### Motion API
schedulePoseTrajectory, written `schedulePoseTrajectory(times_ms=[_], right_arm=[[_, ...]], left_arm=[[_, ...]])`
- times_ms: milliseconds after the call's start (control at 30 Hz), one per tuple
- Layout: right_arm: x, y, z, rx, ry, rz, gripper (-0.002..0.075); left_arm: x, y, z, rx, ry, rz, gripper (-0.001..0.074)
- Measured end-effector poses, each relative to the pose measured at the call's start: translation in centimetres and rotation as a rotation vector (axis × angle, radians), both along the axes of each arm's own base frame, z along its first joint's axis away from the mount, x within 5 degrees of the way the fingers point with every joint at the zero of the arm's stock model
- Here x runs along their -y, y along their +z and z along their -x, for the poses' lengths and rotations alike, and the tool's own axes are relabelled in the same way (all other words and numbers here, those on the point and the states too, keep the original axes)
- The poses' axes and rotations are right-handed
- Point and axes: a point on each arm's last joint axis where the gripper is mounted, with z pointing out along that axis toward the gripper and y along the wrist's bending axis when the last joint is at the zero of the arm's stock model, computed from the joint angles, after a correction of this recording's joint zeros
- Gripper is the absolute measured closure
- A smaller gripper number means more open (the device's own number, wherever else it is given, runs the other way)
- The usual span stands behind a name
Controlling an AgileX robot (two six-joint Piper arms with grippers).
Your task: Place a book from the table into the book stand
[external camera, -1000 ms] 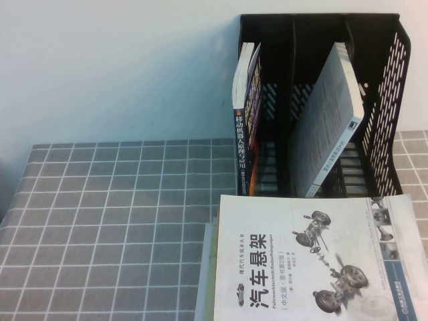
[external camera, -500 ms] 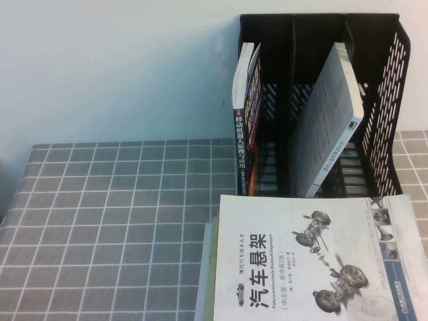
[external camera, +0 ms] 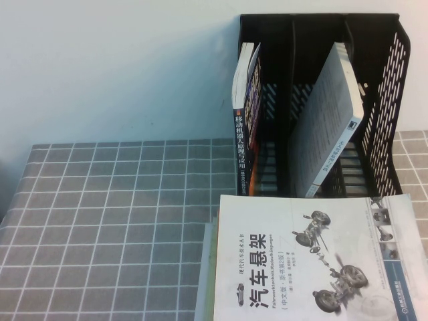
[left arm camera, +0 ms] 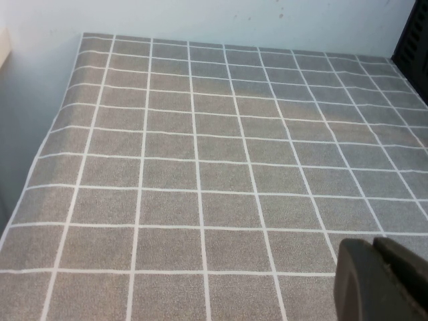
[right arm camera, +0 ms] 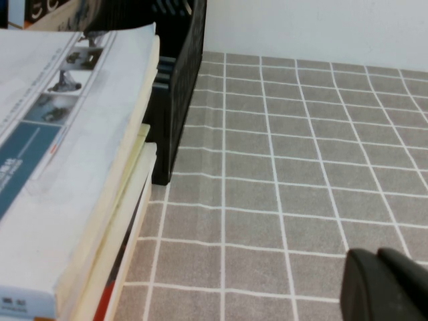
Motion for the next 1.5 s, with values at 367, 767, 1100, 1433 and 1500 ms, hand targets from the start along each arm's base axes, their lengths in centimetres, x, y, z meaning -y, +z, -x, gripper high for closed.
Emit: schedulePoseTrajectory(times_ms=[367, 767, 1100, 1433, 1500], right_arm=[[0.0, 0.0, 0.0, 0.0, 0.0, 0.002, 0.0729], [0.1, 0.2, -0.1, 0.023, -0.003, 0.039, 0.0729], [0.0, 5.0, -0.3, 0.564, 0.012, 0.193, 0.0729], [0.0, 7.9, 1.0, 0.917, 0.002, 0.02, 0.0729], [0.0, 7.9, 1.0, 0.917, -0.003, 0.002, 0.0729]], left_arm=[[0.0, 0.0, 0.0, 0.0, 0.0, 0.0, 0.0738], [0.0, 0.3, -0.1, 0.056, -0.008, -0.033, 0.0738], [0.2, 4.6, 0.0, 0.578, -0.028, -0.294, 0.0738], [0.5, 6.5, 0.7, 0.785, -0.04, -0.11, 0.0738], [0.5, 6.6, 0.8, 0.783, -0.045, -0.077, 0.0738]])
